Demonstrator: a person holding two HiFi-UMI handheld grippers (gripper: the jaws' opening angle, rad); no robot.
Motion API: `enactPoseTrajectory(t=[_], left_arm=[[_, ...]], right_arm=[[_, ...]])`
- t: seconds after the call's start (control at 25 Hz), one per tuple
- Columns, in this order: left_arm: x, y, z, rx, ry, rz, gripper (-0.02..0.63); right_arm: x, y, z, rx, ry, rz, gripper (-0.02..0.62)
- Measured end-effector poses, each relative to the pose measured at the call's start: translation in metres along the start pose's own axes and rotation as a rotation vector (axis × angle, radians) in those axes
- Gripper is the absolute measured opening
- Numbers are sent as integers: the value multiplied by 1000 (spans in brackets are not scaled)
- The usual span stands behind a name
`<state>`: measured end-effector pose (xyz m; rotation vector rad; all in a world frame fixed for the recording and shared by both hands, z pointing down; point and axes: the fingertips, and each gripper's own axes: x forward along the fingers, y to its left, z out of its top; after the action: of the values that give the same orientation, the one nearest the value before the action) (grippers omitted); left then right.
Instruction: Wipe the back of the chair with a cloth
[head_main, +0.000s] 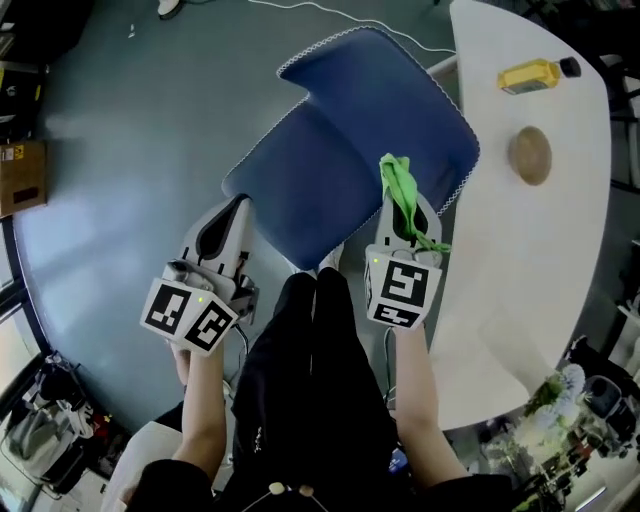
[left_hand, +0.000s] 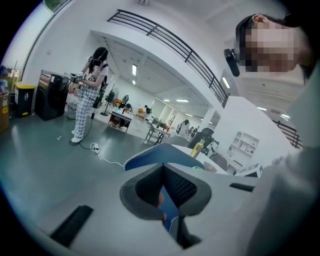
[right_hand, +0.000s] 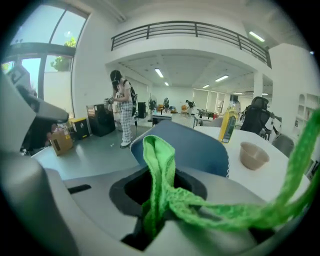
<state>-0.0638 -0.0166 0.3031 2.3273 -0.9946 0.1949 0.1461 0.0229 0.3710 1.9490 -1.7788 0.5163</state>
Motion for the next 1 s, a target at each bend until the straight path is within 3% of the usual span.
enactPoseTrajectory(t=[0.4, 0.6, 1.0], left_arm=[[-41, -35, 57, 21, -65, -4, 2], [-69, -55, 88, 41, -104, -6, 2], [-120, -97, 154, 204, -202, -13, 2]], right_arm=[[-87, 11, 112, 18, -197, 52, 44], [-126, 10, 162, 102, -305, 54, 44], [-196, 32, 226, 166, -466, 119, 44]])
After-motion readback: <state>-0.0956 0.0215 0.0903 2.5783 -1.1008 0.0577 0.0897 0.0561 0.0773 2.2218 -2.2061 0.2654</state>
